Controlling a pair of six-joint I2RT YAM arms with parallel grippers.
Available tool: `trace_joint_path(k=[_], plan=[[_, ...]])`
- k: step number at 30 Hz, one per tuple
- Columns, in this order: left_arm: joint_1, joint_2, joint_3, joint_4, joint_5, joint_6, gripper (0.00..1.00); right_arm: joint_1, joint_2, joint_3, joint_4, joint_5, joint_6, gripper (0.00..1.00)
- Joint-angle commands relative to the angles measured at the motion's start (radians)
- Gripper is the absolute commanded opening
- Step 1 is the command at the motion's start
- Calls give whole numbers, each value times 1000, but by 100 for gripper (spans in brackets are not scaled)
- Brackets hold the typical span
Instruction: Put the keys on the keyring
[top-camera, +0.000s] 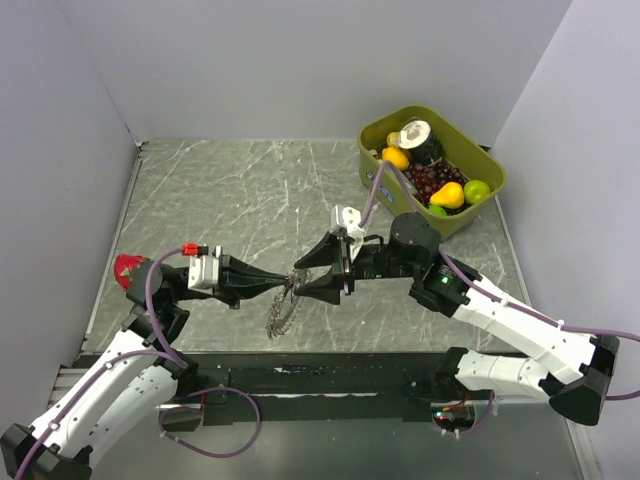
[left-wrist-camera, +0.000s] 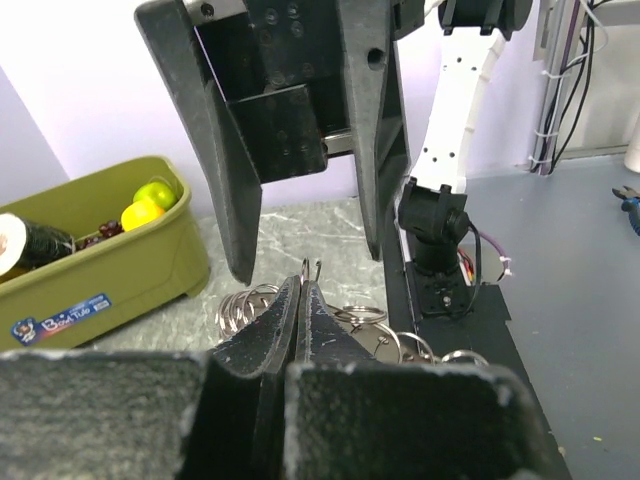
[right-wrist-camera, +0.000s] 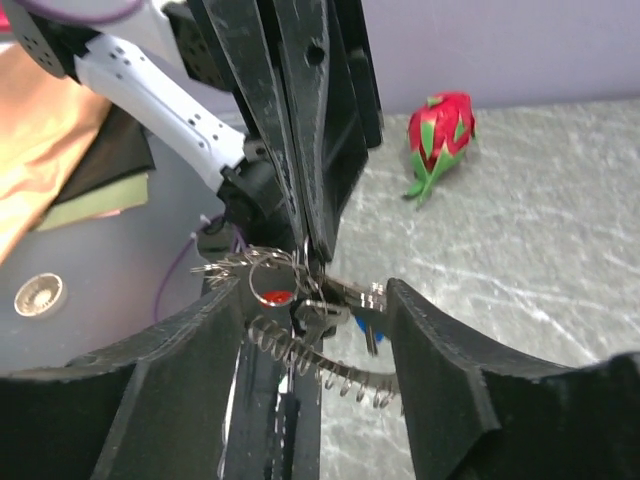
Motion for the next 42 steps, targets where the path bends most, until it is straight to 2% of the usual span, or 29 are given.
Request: trace_joint_path(k=[1,6,8,11,15,18,30,32,35,36,42], plan=[[-8,7,24,108,12,-27,1,-3,-7,6,116,-10,52,56],[-16,13,25,111,2,-25,1,-3,9,5,143,-13,89,42],[-16,16,28,114,1,-27,1,-2,19,8,139,-20,90,39],[-21,20,28,123,1,-25,1,-2,17,6,128,-17,92,39],[-21,25,33,114,-2,-13,1,-2,-15,0,120,-5,81,48],[-19,25,35,119,-2,-13,1,0,-15,-1,103,1,75,50],[-22,16,41,120,-7,-15,1,-2,-18,-55,117,30,89,48],[-22,16,41,122,-5,-18,1,-2,-15,-57,120,38,93,45],[-24,19,42,122,-4,-16,1,-2,-14,-55,129,47,104,33],[-24,19,42,123,-2,-18,1,-2,-12,-52,126,50,110,25],[-25,23,45,125,1,-19,1,-2,-9,-34,113,82,116,3]])
